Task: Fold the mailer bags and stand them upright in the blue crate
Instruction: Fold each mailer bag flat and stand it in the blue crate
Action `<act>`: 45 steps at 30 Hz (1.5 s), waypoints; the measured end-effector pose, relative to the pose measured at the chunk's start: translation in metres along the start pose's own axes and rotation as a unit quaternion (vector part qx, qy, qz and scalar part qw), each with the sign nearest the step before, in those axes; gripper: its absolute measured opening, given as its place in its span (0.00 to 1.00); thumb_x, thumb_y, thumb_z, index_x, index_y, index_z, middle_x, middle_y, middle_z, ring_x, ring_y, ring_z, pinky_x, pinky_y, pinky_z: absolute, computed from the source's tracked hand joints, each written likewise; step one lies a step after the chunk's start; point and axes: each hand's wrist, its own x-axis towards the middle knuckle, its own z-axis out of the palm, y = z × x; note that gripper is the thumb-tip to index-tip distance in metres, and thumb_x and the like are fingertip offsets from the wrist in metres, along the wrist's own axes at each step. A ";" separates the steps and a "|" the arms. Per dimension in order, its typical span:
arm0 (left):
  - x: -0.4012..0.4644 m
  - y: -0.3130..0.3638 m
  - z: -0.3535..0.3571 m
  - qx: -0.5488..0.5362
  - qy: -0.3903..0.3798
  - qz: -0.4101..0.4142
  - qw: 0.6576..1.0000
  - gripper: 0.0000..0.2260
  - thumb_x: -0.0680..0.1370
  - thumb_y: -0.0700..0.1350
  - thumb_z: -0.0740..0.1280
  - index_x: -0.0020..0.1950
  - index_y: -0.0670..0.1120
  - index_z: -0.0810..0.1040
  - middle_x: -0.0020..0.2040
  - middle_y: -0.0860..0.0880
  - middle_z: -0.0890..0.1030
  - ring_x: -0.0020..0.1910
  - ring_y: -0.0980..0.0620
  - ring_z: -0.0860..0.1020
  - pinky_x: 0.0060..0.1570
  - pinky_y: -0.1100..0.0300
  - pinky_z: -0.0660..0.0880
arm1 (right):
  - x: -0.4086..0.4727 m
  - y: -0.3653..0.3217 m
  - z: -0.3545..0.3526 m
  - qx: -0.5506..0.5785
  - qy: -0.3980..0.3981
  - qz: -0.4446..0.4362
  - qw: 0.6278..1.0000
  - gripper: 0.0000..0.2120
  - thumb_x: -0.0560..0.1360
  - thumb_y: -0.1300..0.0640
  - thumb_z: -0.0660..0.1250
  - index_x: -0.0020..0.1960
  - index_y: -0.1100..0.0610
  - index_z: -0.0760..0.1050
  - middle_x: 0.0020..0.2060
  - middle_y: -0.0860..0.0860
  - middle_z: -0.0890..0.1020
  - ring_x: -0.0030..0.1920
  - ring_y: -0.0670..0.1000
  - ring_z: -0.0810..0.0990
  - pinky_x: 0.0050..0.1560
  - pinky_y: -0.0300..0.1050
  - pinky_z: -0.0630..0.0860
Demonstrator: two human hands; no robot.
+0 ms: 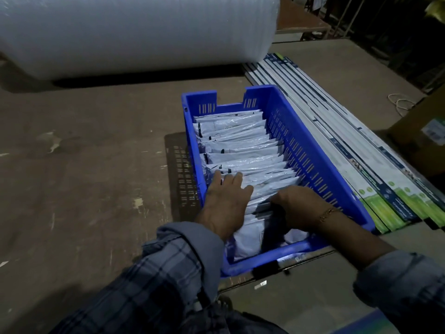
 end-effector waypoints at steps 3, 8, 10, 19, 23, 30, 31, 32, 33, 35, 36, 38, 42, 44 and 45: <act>-0.010 -0.028 -0.006 -0.054 0.075 -0.006 0.996 0.34 0.78 0.47 0.73 0.81 0.55 0.63 0.85 0.43 0.55 0.81 0.41 0.59 0.79 0.36 0.46 | -0.001 -0.004 -0.012 0.088 -0.047 0.025 0.995 0.18 0.65 0.57 0.81 0.54 0.50 0.84 0.47 0.50 0.86 0.49 0.53 0.85 0.51 0.50 0.83; -0.046 -0.103 0.000 -0.256 0.189 -0.128 0.939 0.30 0.79 0.60 0.70 0.80 0.60 0.66 0.84 0.51 0.59 0.80 0.47 0.59 0.76 0.42 0.51 | 0.002 -0.025 -0.042 0.070 0.005 0.058 0.996 0.15 0.71 0.50 0.79 0.57 0.47 0.81 0.49 0.46 0.85 0.52 0.51 0.83 0.53 0.46 0.80; -0.068 -0.141 0.011 -0.266 0.225 -0.202 0.916 0.27 0.79 0.59 0.71 0.77 0.59 0.70 0.82 0.51 0.65 0.77 0.45 0.64 0.74 0.42 0.57 | 0.009 -0.048 -0.061 0.061 0.083 0.079 0.992 0.16 0.74 0.42 0.75 0.58 0.46 0.81 0.48 0.47 0.85 0.50 0.53 0.84 0.52 0.50 0.81; -0.207 -0.333 0.115 -0.245 0.158 -0.390 0.874 0.21 0.80 0.57 0.67 0.73 0.55 0.73 0.71 0.46 0.76 0.67 0.37 0.74 0.66 0.37 0.70 | 0.070 -0.236 -0.140 0.217 0.254 -0.020 0.942 0.07 0.78 0.47 0.71 0.50 0.49 0.83 0.43 0.46 0.86 0.45 0.48 0.84 0.45 0.49 0.81; -0.279 -0.394 0.183 -0.209 0.135 -0.405 0.880 0.22 0.77 0.55 0.60 0.66 0.48 0.78 0.63 0.41 0.80 0.59 0.34 0.80 0.57 0.36 0.77 | 0.112 -0.315 -0.140 0.237 0.246 -0.083 0.936 0.07 0.80 0.47 0.69 0.52 0.48 0.83 0.45 0.44 0.86 0.44 0.44 0.82 0.47 0.49 0.83; -0.379 -0.471 0.243 -0.139 0.123 -0.480 0.857 0.27 0.75 0.49 0.73 0.73 0.43 0.75 0.75 0.34 0.71 0.66 0.28 0.73 0.62 0.32 0.73 | 0.189 -0.441 -0.127 0.256 0.200 -0.138 0.936 0.06 0.79 0.50 0.68 0.50 0.49 0.84 0.44 0.46 0.86 0.44 0.49 0.83 0.46 0.48 0.81; -0.388 -0.480 0.247 -0.143 0.128 -0.493 0.848 0.28 0.77 0.51 0.71 0.75 0.44 0.73 0.76 0.35 0.69 0.67 0.29 0.72 0.63 0.32 0.73 | 0.198 -0.459 -0.126 0.264 0.191 -0.146 0.934 0.06 0.79 0.51 0.68 0.51 0.49 0.84 0.45 0.46 0.86 0.45 0.49 0.83 0.46 0.48 0.81; -0.395 -0.488 0.249 -0.148 0.135 -0.506 0.839 0.29 0.78 0.54 0.69 0.77 0.44 0.71 0.76 0.36 0.69 0.68 0.30 0.72 0.63 0.32 0.73 | 0.207 -0.476 -0.126 0.272 0.182 -0.153 0.933 0.06 0.79 0.52 0.68 0.51 0.49 0.84 0.45 0.46 0.86 0.45 0.49 0.83 0.47 0.48 0.81; -0.402 -0.496 0.253 -0.156 0.140 -0.516 0.831 0.32 0.78 0.57 0.69 0.78 0.45 0.69 0.76 0.36 0.68 0.69 0.30 0.71 0.64 0.33 0.73 | 0.216 -0.494 -0.125 0.281 0.173 -0.161 0.930 0.06 0.79 0.52 0.68 0.52 0.50 0.84 0.46 0.46 0.86 0.46 0.49 0.83 0.48 0.48 0.81; -0.410 -0.508 0.258 -0.179 0.132 -0.544 0.809 0.40 0.75 0.59 0.74 0.82 0.46 0.63 0.79 0.36 0.64 0.74 0.30 0.67 0.67 0.33 0.71 | 0.232 -0.525 -0.124 0.296 0.154 -0.176 0.926 0.07 0.79 0.52 0.68 0.52 0.50 0.84 0.47 0.47 0.86 0.46 0.48 0.83 0.50 0.49 0.81; -0.413 -0.513 0.260 -0.197 0.125 -0.562 0.794 0.43 0.74 0.60 0.75 0.84 0.47 0.61 0.80 0.37 0.63 0.76 0.31 0.65 0.69 0.33 0.68 | 0.239 -0.539 -0.123 0.300 0.143 -0.184 0.925 0.07 0.79 0.52 0.68 0.52 0.50 0.84 0.47 0.47 0.86 0.46 0.48 0.82 0.51 0.49 0.80; -0.414 -0.522 0.264 -0.245 0.138 -0.591 0.756 0.46 0.73 0.62 0.77 0.84 0.49 0.60 0.80 0.39 0.64 0.77 0.34 0.66 0.72 0.36 0.67 | 0.252 -0.562 -0.122 0.306 0.130 -0.199 0.922 0.06 0.79 0.52 0.68 0.51 0.50 0.84 0.46 0.46 0.86 0.45 0.48 0.83 0.51 0.49 0.80; -0.407 -0.532 0.265 -0.236 0.137 -0.599 0.753 0.42 0.72 0.61 0.77 0.81 0.49 0.66 0.74 0.40 0.71 0.71 0.34 0.71 0.68 0.38 0.70 | 0.269 -0.591 -0.119 0.314 0.118 -0.204 0.920 0.06 0.78 0.50 0.68 0.50 0.49 0.84 0.45 0.45 0.86 0.44 0.46 0.82 0.49 0.48 0.80; -0.404 -0.531 0.269 -0.223 0.156 -0.581 0.767 0.40 0.71 0.60 0.77 0.80 0.51 0.67 0.71 0.42 0.73 0.68 0.36 0.72 0.67 0.38 0.71 | 0.277 -0.598 -0.117 0.313 0.114 -0.200 0.921 0.06 0.78 0.50 0.69 0.50 0.49 0.84 0.44 0.45 0.86 0.43 0.46 0.82 0.49 0.48 0.80; -0.404 -0.530 0.271 -0.221 0.166 -0.562 0.780 0.40 0.71 0.60 0.76 0.79 0.52 0.66 0.70 0.43 0.73 0.66 0.37 0.73 0.67 0.39 0.71 | 0.281 -0.601 -0.115 0.314 0.112 -0.200 0.921 0.06 0.78 0.50 0.69 0.50 0.49 0.83 0.44 0.45 0.86 0.43 0.46 0.82 0.49 0.49 0.80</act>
